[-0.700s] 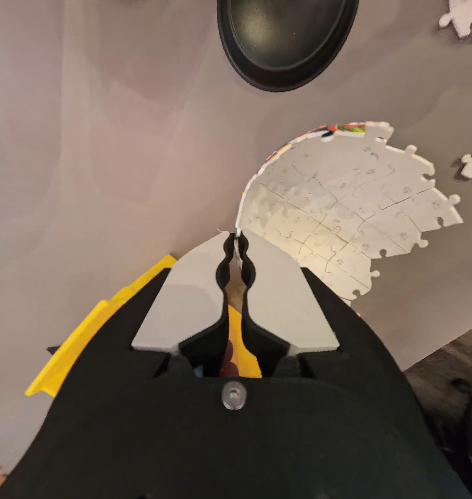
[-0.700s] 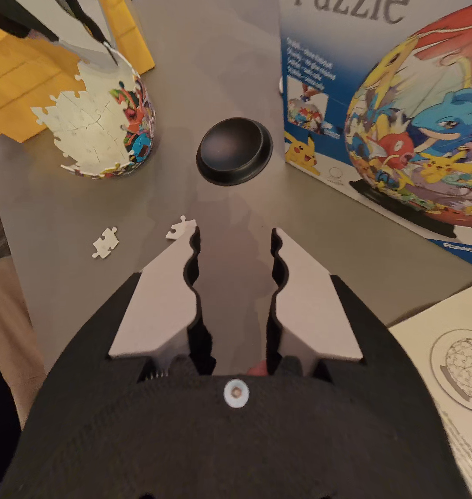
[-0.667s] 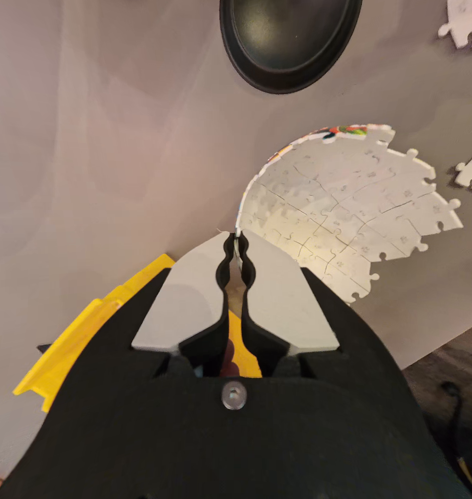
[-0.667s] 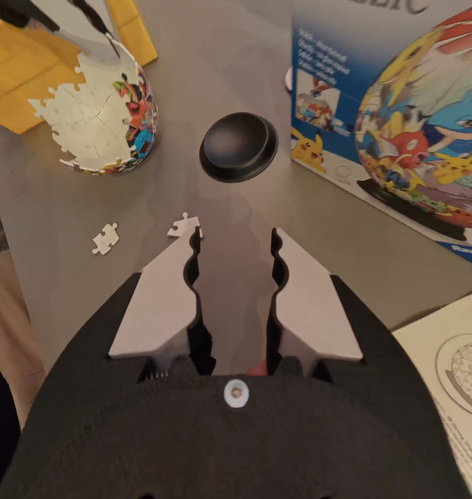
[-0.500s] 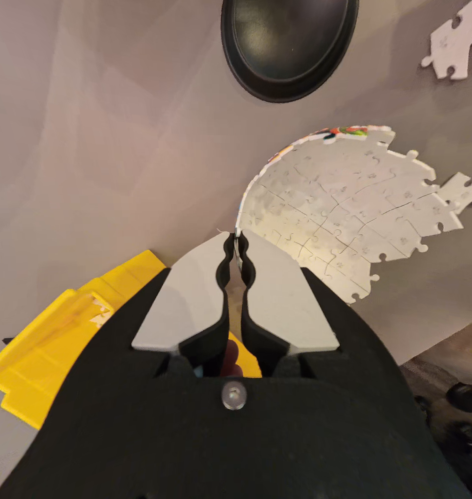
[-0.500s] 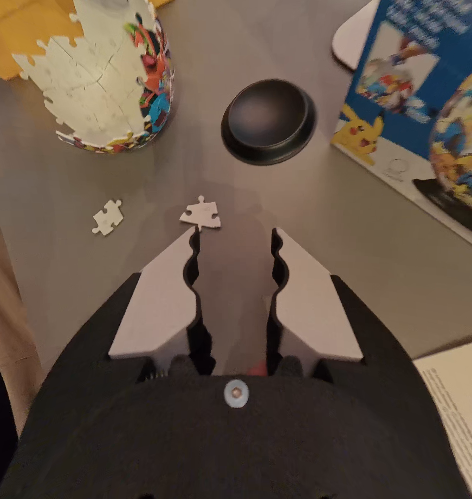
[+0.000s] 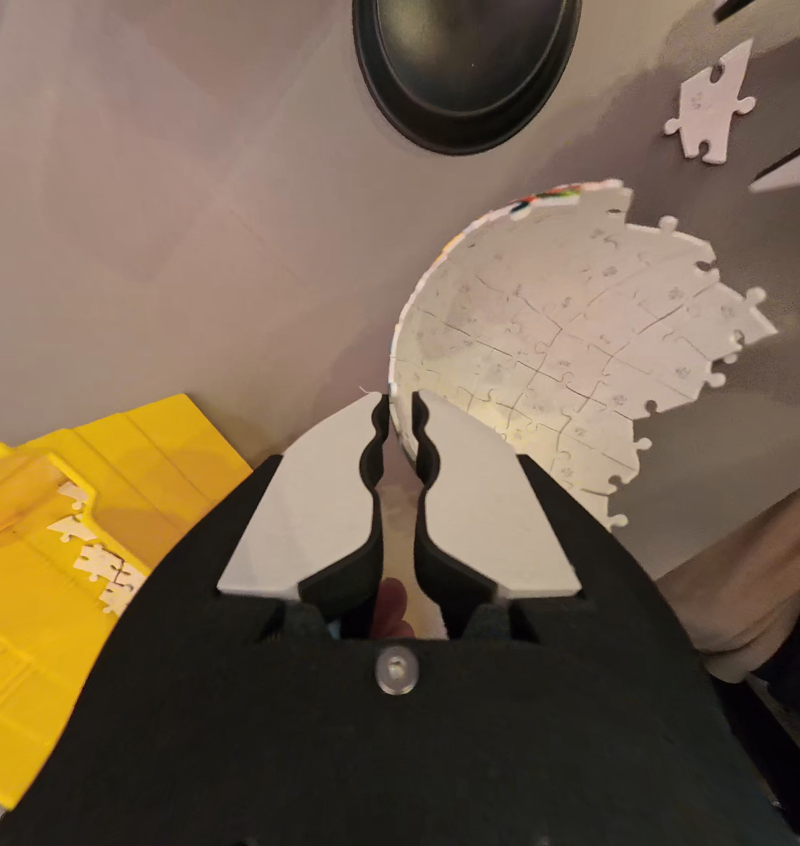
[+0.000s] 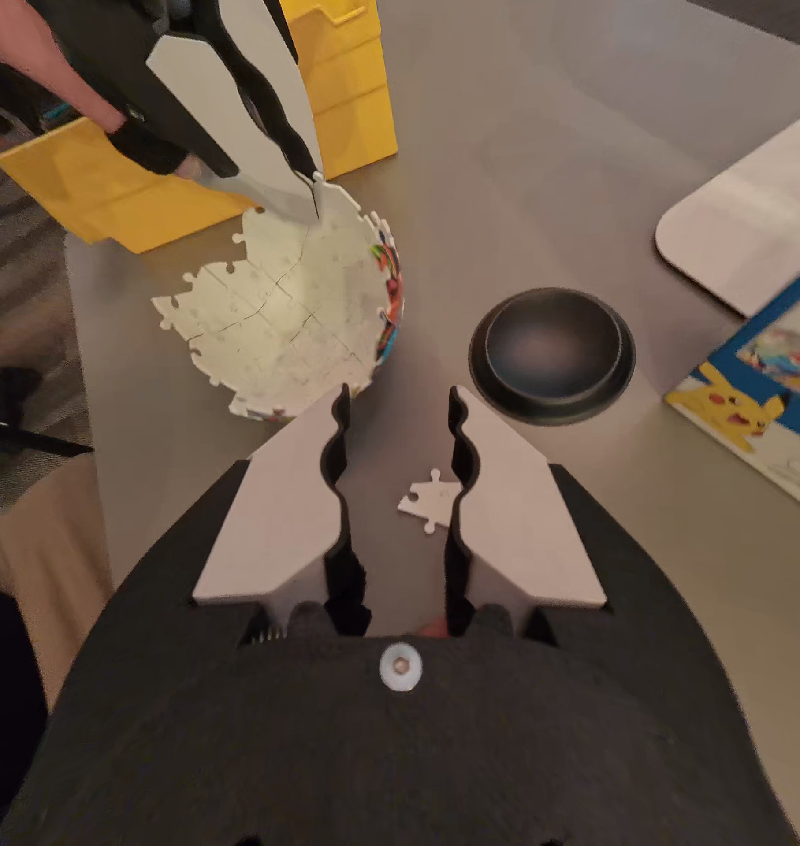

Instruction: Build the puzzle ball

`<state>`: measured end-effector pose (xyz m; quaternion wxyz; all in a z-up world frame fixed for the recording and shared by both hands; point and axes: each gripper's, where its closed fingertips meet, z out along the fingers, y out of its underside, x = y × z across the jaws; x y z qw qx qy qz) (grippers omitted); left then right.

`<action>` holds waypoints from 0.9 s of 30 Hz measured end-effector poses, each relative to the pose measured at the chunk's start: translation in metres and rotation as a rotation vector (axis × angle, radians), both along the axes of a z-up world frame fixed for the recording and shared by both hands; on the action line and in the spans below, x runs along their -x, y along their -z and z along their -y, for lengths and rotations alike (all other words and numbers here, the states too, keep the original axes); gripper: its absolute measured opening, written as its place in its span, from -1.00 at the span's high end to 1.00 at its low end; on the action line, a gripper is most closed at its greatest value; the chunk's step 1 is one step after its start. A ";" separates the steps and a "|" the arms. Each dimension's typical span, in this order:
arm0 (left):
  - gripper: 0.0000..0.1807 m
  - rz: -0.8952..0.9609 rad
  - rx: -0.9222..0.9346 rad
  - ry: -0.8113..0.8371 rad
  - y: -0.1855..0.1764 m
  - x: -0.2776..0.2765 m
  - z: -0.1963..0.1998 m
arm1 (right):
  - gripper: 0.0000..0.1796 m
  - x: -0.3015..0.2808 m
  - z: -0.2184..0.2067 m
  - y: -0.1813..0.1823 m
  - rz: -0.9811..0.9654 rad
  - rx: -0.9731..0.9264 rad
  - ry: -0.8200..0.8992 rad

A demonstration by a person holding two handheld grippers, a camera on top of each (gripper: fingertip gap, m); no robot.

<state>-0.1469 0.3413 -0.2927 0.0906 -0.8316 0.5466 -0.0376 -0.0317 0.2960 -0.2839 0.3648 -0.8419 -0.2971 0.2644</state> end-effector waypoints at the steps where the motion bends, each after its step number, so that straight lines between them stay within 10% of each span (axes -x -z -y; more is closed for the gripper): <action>1: 0.89 0.005 0.004 -0.006 0.000 0.000 0.001 | 0.55 0.005 -0.004 0.001 0.029 -0.007 -0.005; 27: 0.59 0.077 -0.024 0.173 -0.019 -0.023 0.010 | 0.97 0.040 -0.015 0.030 -0.063 0.158 -0.056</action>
